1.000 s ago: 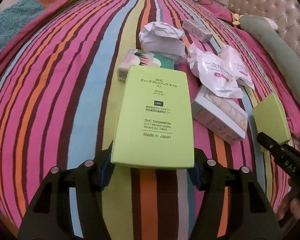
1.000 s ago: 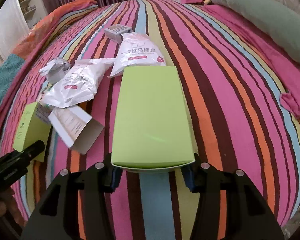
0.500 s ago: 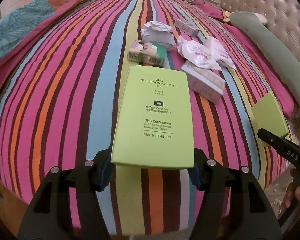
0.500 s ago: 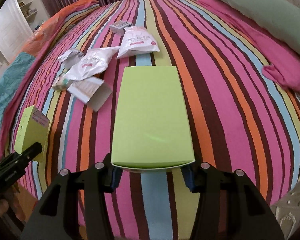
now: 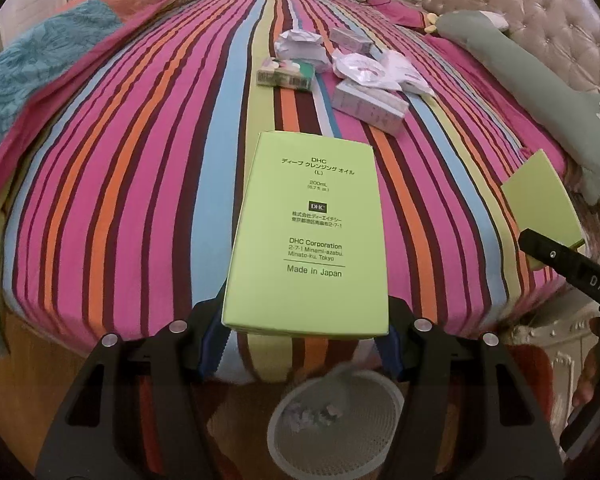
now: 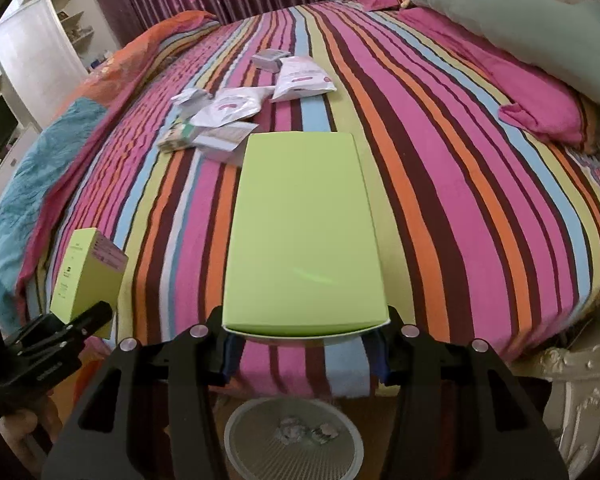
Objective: Collect trash
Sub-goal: 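Carry both green boxes over the wastebasket and open both tools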
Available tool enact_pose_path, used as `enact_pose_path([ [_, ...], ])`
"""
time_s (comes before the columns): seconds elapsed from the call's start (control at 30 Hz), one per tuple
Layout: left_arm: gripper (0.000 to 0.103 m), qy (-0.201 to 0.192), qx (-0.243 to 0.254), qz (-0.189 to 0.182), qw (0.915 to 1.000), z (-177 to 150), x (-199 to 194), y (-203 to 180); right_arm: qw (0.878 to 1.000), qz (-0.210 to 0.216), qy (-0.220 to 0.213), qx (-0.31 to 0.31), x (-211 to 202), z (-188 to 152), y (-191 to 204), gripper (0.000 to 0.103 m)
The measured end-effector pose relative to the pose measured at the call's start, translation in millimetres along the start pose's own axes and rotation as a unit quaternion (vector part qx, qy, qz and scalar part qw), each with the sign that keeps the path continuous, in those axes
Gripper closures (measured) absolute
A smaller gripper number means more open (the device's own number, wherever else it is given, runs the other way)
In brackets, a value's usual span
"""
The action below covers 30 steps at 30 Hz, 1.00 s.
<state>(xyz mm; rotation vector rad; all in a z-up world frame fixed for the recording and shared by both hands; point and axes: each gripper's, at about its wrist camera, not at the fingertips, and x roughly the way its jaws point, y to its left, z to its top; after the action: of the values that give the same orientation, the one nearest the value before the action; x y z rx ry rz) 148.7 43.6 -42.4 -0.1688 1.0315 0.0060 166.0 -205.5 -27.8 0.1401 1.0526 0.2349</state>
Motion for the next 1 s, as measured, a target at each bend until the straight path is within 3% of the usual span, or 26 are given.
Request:
enact_pose_path([
  [0.27, 0.043, 0.008, 0.028, -0.01, 0.9995, -47, -19, -9, 1.0, 0.008, 0.003, -0.003, -23, -47, 4, 0.056],
  [0.53, 0.043, 0.048, 0.066, -0.013, 0.9966, -102, -23, -19, 0.999, 0.018, 0.03, -0.009, -33, -92, 8, 0.056],
  [0.73, 0.043, 0.103, 0.045, -0.031, 0.9932, -133, -9, -8, 0.995, 0.049, 0.085, 0.021, -20, -123, 2, 0.056],
  [1.0, 0.043, 0.172, 0.042, -0.046, 0.9831, -151, 20, -12, 0.975, 0.083, 0.194, 0.072, 25, -154, -11, 0.056],
])
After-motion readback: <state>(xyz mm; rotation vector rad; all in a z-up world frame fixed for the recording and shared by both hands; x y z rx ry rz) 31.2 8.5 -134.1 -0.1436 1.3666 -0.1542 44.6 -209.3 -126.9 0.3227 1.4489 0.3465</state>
